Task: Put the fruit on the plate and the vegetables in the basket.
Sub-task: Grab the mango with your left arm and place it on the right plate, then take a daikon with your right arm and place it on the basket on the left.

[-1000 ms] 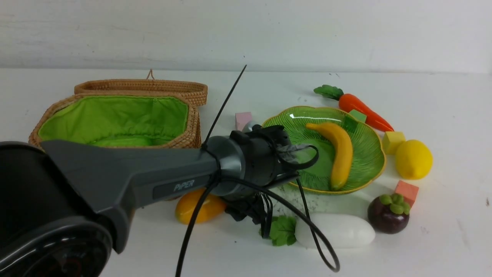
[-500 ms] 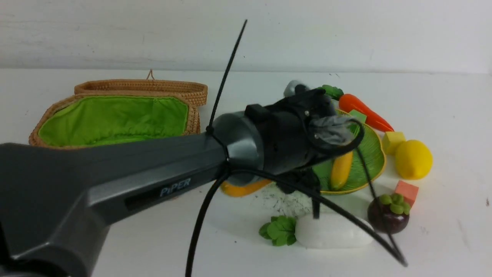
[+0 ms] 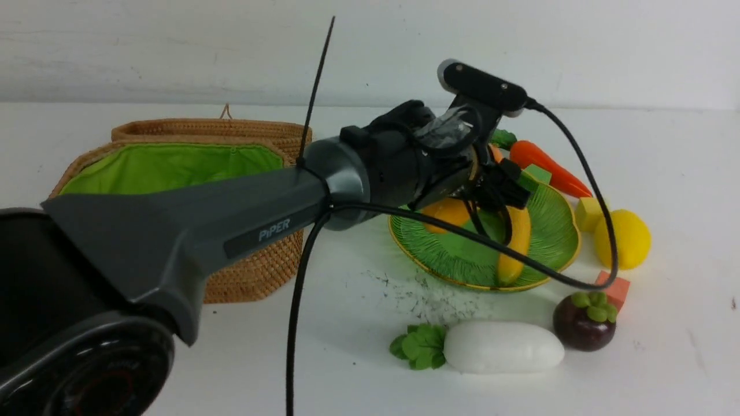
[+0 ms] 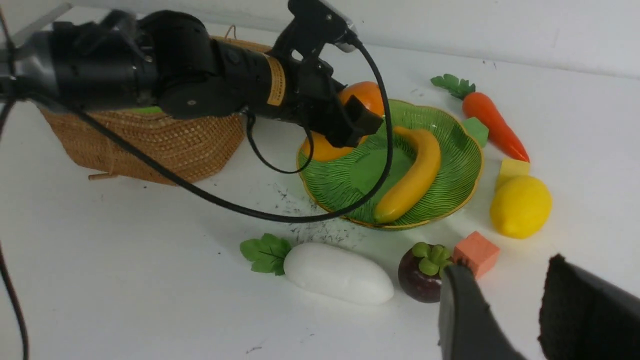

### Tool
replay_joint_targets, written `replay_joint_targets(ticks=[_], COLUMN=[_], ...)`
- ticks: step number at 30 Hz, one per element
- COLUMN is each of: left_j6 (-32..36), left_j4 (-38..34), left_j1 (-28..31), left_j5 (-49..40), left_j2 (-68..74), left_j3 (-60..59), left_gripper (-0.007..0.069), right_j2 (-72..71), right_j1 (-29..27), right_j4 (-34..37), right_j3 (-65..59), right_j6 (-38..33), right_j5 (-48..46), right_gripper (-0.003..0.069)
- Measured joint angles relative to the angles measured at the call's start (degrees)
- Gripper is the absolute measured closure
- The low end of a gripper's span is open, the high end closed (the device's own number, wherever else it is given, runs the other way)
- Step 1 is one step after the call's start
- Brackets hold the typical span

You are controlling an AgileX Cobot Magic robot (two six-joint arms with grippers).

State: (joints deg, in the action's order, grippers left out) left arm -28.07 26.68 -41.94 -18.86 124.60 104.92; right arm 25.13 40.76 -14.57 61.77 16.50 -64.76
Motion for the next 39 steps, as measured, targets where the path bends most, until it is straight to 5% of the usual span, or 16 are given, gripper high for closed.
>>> replay_joint_targets(ticks=[4,10,16,20,23,24,25,28,39], left_j6=[0.0,-0.04,-0.23,-0.46,-0.46,-0.46,-0.46,0.48,4.29], left_j4=[0.52,1.41,1.47,0.97,-0.86,-0.86,-1.83,-4.12,-15.85], left_j1=[0.09,0.02,-0.69,-2.64,-6.02,-6.18,-7.5,-8.81,-9.22], left_j5=[1.31,2.35,-5.56,-14.93,-26.26,-26.93,-32.15,-39.35,-37.91], left_j2=[1.25,1.28,-3.06,-9.68,-18.75,-18.75,-22.98,-29.72,-64.82], left_j3=[0.0,0.0,0.0,0.0,0.0,0.0,0.0,-1.36,-30.41], left_gripper=[0.0095,-0.0035,-0.0013,0.0085,0.0335,0.0351,0.047,0.0638,0.0638], right_j2=[0.0,0.0,0.0,1.1,4.38,4.38,6.55,11.65,30.97], right_j1=[0.0,0.0,0.0,0.0,0.0,0.0,0.0,0.0,0.0], right_j4=[0.2,0.98,1.43,1.43,1.43,1.43,1.49,2.27,4.61], right_j3=[0.0,0.0,0.0,0.0,0.0,0.0,0.0,0.0,0.0], right_j6=[0.02,0.14,0.14,-0.12,-1.68,-1.68,-2.8,-5.96,-15.56], right_j5=[0.0,0.0,0.0,0.0,0.0,0.0,0.0,-0.05,1.16], right_gripper=[0.0423,0.0421,0.0423,0.0423,0.0424,0.0424,0.0424,0.0424,0.0424])
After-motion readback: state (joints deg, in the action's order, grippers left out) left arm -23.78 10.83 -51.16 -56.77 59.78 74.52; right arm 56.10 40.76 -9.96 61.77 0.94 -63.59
